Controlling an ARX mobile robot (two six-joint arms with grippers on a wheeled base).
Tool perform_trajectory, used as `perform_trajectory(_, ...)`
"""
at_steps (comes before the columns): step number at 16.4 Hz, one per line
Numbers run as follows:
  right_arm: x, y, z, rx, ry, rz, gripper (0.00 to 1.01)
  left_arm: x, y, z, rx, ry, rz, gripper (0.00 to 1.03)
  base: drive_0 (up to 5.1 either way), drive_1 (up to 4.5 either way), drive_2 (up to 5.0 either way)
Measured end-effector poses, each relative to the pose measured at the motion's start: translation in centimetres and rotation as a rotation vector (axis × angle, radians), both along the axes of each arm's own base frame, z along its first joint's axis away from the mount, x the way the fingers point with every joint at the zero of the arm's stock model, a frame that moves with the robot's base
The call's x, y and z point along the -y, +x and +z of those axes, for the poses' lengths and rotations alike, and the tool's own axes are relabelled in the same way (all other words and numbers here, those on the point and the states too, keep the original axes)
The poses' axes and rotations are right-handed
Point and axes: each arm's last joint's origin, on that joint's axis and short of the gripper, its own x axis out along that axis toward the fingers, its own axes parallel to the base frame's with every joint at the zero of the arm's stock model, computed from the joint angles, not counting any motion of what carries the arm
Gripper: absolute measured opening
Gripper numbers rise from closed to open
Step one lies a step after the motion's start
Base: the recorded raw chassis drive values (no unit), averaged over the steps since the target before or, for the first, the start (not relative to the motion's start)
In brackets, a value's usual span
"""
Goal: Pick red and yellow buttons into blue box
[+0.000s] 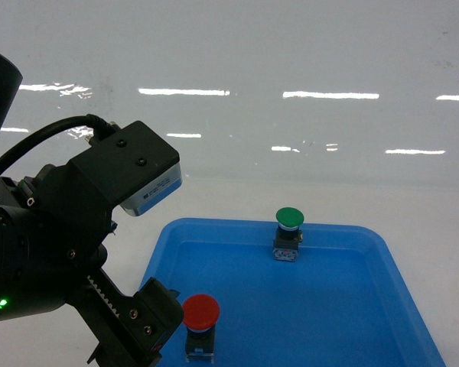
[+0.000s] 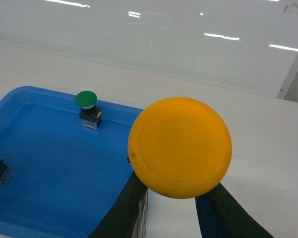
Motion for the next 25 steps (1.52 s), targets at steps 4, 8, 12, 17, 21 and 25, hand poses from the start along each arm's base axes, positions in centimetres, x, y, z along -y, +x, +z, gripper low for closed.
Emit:
perform_trajectory(4,0.0,0.0,0.0,0.000,0.000,0.000,0.20,0.6,0.5,-0.7,-0.029,0.017,-0.022,0.98,0.0,0.00,0.0)
perform_trajectory(8,0.0,0.0,0.0,0.000,0.000,0.000,0.20,3.0,1.8,-1.6,-0.047,0.033,-0.071,0.98,0.0,0.00,0.0)
perform_trajectory(12,0.0,0.0,0.0,0.000,0.000,0.000,0.20,4.6,2.2,-2.1,-0.052,0.040,-0.096,0.98,0.0,0.00,0.0)
perform_trajectory(17,0.0,0.0,0.0,0.000,0.000,0.000,0.20,5.3,2.5,-3.6,-0.074,0.054,-0.076,0.98,0.0,0.00,0.0)
perform_trajectory(21,0.0,0.0,0.0,0.000,0.000,0.000,0.20,5.2,2.8,-4.7,-0.081,0.076,-0.054,0.98,0.0,0.00,0.0)
perform_trajectory(25,0.0,0.0,0.0,0.000,0.000,0.000,0.20,4.1,3.6,-5.9,-0.080,0.094,0.000,0.98,0.0,0.00,0.0)
